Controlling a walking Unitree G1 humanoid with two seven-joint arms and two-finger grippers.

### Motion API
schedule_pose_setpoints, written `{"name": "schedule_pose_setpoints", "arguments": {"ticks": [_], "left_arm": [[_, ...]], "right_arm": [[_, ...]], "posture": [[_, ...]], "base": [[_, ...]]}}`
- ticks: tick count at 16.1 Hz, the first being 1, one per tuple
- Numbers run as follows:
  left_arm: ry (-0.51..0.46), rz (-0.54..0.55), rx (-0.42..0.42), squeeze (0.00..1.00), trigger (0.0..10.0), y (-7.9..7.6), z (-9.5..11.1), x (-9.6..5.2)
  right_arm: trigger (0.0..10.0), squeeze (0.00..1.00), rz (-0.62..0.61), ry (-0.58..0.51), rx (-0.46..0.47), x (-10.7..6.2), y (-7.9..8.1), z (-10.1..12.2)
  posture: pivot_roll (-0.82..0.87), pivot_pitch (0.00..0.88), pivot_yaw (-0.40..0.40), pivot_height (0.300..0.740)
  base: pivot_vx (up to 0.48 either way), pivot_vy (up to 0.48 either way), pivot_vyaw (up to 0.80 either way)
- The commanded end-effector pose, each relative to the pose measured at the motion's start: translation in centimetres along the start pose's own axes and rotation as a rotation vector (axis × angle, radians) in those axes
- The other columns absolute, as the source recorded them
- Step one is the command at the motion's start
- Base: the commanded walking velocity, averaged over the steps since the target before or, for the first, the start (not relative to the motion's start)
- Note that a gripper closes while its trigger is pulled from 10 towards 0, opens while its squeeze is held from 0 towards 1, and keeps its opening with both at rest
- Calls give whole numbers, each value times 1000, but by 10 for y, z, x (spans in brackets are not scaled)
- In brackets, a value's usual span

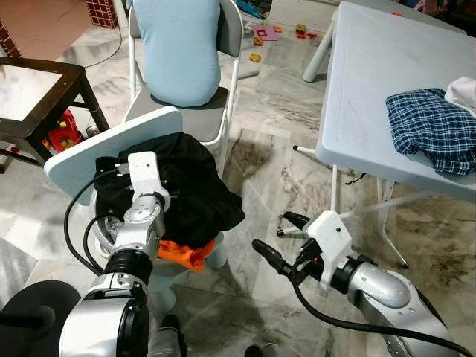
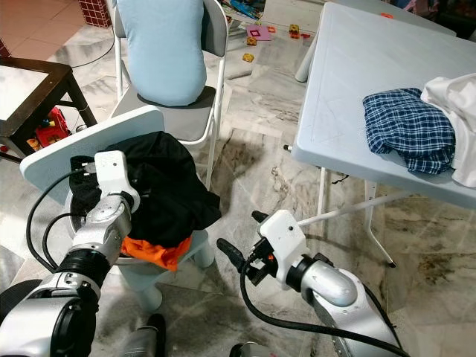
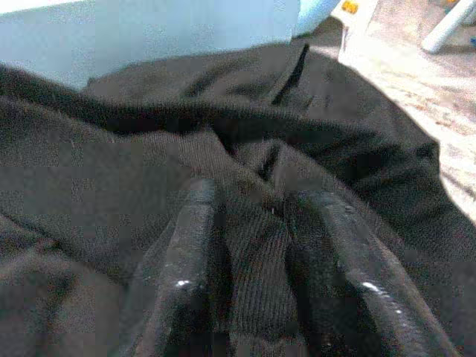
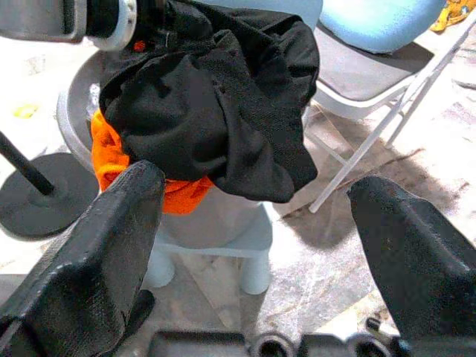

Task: Hang hanger

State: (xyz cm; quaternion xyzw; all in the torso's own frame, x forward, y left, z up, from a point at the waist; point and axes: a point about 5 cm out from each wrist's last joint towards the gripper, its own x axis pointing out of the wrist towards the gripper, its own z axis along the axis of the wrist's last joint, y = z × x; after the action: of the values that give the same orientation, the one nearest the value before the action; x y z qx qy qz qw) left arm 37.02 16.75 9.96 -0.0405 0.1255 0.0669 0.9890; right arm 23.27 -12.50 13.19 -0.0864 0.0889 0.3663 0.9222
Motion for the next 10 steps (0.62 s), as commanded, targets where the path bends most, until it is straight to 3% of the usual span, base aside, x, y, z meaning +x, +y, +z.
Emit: {"name": "schedule_pose_setpoints", "arguments": {"ticks": [1,2,4,5,6,10], "left_arm": [[32,-16,-13,1000,10000,-7,-5,0],[60,-25,-66,0,10000,-7,-11,0],[122,-55,-137,0,9451,-6,-21,-1],[145,-67,-133,0,6392,-5,-24,-1],[160,-56,-170,0,0,-2,-27,-1],[161,-52,-186,0,0,5,-27,0]], "right_arm": [[10000,0,-11,9,-9,-3,-1,0],[10000,0,-8,8,-10,-2,0,0],[10000,0,-5,8,-12,-2,1,1],[10000,0,-6,10,-13,-3,0,1],[10000,0,-9,16,-18,-3,-1,0],[10000,0,-17,18,-15,-4,0,-2]], "posture": [[-136,228,-120,740],[-137,229,-122,740],[-139,230,-123,740],[-139,230,-123,740],[-142,230,-120,740],[-143,228,-113,740]], "base": [[0,0,0],[0,0,0],[0,0,0],[0,0,0],[0,0,0],[0,0,0]]}}
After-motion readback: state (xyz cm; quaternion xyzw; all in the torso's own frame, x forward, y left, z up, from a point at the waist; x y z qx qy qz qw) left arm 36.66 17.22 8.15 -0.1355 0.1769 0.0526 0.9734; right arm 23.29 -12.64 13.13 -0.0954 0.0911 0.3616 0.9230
